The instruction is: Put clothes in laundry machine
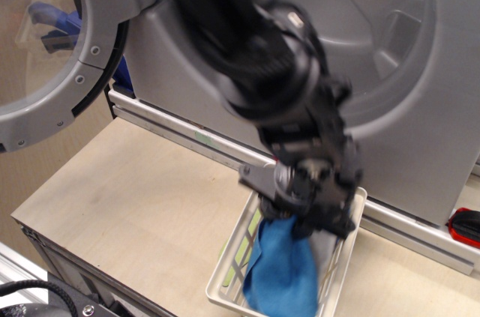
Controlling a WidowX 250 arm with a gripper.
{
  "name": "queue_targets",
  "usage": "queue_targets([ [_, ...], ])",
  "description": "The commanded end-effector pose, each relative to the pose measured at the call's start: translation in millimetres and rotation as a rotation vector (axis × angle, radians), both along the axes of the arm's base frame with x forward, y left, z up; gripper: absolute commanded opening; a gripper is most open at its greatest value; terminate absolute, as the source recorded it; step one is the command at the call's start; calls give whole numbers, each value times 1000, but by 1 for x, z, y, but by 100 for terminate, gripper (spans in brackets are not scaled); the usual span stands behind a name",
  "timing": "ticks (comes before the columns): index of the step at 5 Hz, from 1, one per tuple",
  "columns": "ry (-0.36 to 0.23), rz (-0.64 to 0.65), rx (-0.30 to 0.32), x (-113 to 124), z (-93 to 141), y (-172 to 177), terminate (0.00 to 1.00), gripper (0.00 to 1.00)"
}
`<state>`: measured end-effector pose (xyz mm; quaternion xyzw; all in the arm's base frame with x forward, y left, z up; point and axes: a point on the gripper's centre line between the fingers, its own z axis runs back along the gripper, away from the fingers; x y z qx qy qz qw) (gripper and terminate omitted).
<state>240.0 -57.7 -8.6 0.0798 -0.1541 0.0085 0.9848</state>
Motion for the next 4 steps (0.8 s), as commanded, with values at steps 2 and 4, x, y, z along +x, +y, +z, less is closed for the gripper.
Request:
queue_targets([
  [2,-215,12,-114,12,101,22,0,0],
  [4,-325,47,-144,55,136,57,0,0],
])
